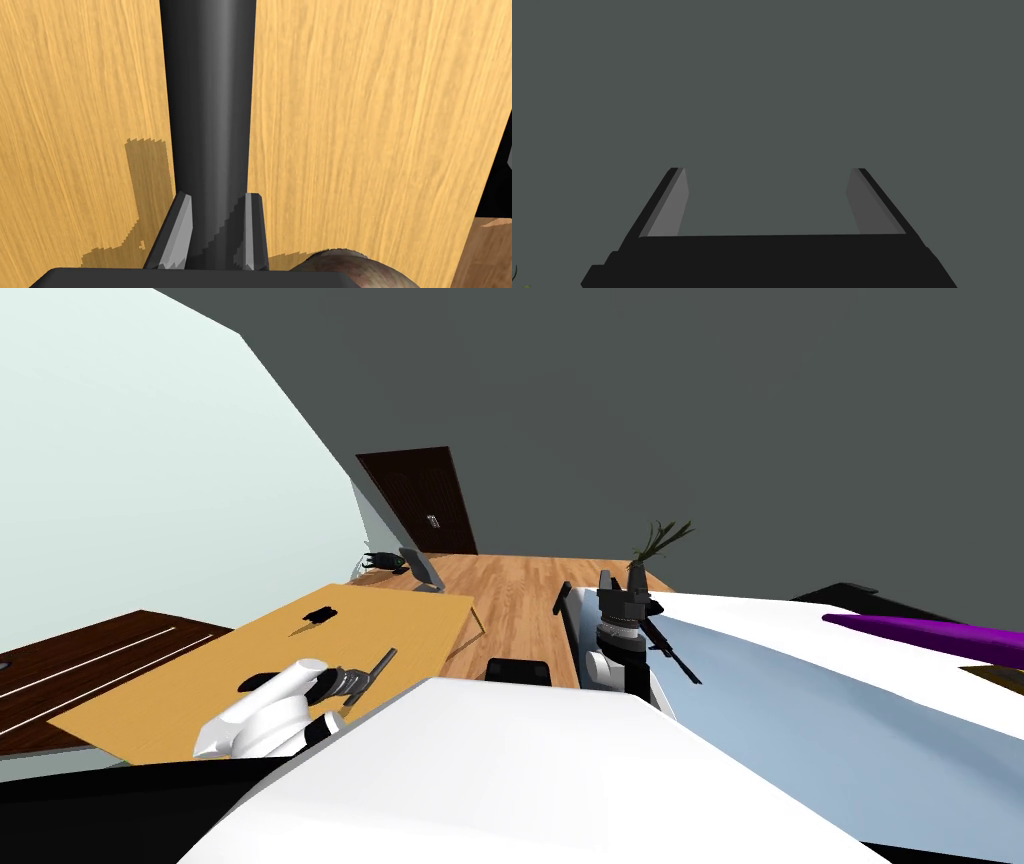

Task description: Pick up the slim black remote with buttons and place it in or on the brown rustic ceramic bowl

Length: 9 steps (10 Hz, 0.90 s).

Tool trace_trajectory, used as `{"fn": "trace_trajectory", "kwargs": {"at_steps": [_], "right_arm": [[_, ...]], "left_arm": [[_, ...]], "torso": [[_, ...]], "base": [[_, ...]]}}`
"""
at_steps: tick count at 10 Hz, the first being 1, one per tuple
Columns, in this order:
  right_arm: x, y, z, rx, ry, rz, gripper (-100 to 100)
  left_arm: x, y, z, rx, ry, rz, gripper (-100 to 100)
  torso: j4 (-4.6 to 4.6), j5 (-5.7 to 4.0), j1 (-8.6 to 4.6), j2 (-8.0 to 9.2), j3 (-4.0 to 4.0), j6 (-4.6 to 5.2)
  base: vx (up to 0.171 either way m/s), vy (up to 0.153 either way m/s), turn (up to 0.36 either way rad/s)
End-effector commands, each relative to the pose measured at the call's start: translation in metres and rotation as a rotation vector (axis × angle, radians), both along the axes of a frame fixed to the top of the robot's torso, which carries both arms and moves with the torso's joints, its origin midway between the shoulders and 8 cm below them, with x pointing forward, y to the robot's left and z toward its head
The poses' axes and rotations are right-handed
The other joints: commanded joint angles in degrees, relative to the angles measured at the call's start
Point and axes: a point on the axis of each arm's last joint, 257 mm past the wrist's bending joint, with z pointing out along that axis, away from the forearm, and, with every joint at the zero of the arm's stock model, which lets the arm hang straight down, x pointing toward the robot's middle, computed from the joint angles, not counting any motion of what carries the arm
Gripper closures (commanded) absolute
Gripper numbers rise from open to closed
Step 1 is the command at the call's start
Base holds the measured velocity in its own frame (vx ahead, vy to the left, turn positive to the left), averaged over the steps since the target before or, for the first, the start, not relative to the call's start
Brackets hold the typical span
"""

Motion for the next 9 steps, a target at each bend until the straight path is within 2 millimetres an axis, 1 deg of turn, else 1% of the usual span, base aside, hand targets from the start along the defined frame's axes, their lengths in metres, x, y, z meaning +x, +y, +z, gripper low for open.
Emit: {"fn": "trace_trajectory", "kwargs": {"at_steps": [1, 3, 5, 7, 9], "right_arm": [[0.0, 0.0, 0.0, 0.0, 0.0, 0.0, 0], [0.0, 0.0, 0.0, 0.0, 0.0, 0.0, 0], [0.0, 0.0, 0.0, 0.0, 0.0, 0.0, 0], [0.0, 0.0, 0.0, 0.0, 0.0, 0.0, 0], [0.0, 0.0, 0.0, 0.0, 0.0, 0.0, 0]], "left_arm": [[0.005, 0.011, 0.018, 0.006, -0.027, 0.01, 100], [0.006, 0.017, 0.029, 0.011, -0.041, 0.014, 100], [0.003, 0.023, 0.043, 0.016, -0.048, 0.014, 100], [-0.007, 0.02, 0.048, 0.007, -0.025, 0.003, 100], [-0.015, 0.016, 0.048, -0.003, -0.004, -0.007, 100]], "torso": [[0.0, 0.0, 0.0, 0.0, 0.0, 0.0], [0.02, -0.01, -0.11, 0.11, 0.06, 0.0], [-0.01, 0.0, 0.03, 0.03, 0.02, -0.04], [-0.03, 0.05, 0.07, 0.08, 0.03, -0.09], [-0.07, 0.08, 0.15, -0.07, -0.06, -0.08]], "base": [[-0.137, -0.095, -0.102], [-0.121, -0.087, -0.056], [-0.102, -0.055, -0.027], [-0.098, -0.054, 0.042], [-0.041, -0.029, 0.061]]}}
